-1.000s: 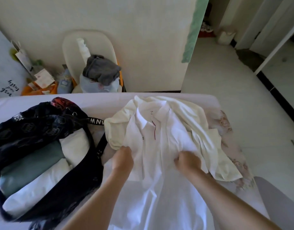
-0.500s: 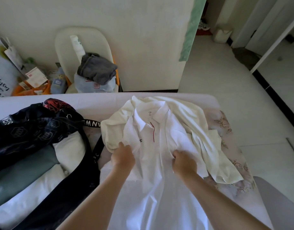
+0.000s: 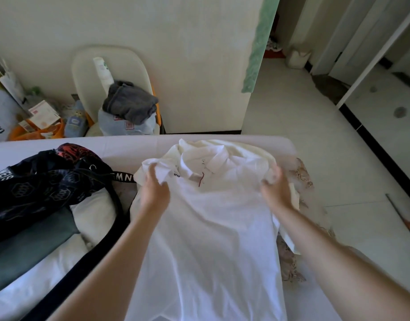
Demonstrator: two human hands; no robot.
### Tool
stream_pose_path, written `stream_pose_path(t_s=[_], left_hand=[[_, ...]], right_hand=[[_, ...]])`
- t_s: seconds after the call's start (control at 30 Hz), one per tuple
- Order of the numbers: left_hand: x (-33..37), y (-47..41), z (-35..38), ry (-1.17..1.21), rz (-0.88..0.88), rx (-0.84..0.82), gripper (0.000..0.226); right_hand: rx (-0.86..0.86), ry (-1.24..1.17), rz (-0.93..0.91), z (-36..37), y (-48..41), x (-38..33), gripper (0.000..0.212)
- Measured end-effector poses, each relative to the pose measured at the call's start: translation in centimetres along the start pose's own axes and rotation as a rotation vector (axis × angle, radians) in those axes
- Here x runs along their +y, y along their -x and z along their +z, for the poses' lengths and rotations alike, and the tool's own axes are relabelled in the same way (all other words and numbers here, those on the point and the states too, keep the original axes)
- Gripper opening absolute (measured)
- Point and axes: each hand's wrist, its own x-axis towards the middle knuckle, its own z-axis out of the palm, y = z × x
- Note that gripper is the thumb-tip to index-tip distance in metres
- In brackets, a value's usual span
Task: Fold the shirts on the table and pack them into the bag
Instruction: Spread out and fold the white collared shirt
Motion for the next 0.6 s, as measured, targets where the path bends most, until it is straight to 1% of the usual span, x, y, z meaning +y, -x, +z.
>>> stream_pose_path(t_s=[0.07, 0.13, 0.2, 0.27, 0.33, 0.4, 0.43, 0.47, 0.5, 0.53, 0.57, 0.6], left_hand=[[-1.9, 3.1, 2.2, -0.061, 0.136, -0.111, 0.055], [-4.0, 6.3, 3.6, -0.153, 0.218, -0.227, 0.044], [-5.2, 9.7, 3.8, -0.181, 0.256, -0.265, 0.030], [-6.1, 13.0, 3.3, -0.168, 0.227, -0.302, 0.019], [-7.2, 16.1, 2.9, -0.193, 0.189, -0.364, 0.016], [-9.0, 18.8, 2.8, -0.257, 0.213, -0.396, 0.024], [-10.0, 20.2, 2.9, -0.318, 0.229, -0.410, 0.035], [-11.0, 21.4, 3.0, -0.389, 0.238, -0.434, 0.051], [-11.8, 22.5, 3.0, -0.451, 0.225, -0.465, 0.067], [-12.4, 23.4, 3.1, -0.482, 0.200, -0.484, 0.078], [-12.9, 24.0, 3.1, -0.477, 0.175, -0.482, 0.084], [-13.1, 24.5, 3.2, -0.449, 0.163, -0.456, 0.084]], right_hand=[[-0.149, 0.091, -0.149, 2.0, 4.3, 2.8, 0.048], [-0.237, 0.217, -0.292, 3.3, 8.3, 6.0, 0.047], [-0.316, 0.332, -0.414, 3.4, 11.9, 8.9, 0.046], [-0.380, 0.356, -0.497, 2.4, 15.4, 10.8, 0.041], [-0.463, 0.379, -0.546, 0.9, 18.4, 12.4, 0.042], [-0.601, 0.469, -0.571, -0.3, 20.7, 14.3, 0.059], [-0.670, 0.542, -0.584, -0.8, 21.6, 15.2, 0.067], [-0.706, 0.593, -0.591, -1.1, 22.3, 16.0, 0.070], [-0.705, 0.601, -0.596, -1.2, 22.7, 16.3, 0.064], [-0.682, 0.570, -0.589, -1.2, 22.8, 16.4, 0.051], [-0.629, 0.535, -0.590, -1.1, 22.9, 16.4, 0.036], [-0.569, 0.508, -0.584, -1.1, 22.8, 16.1, 0.024]])
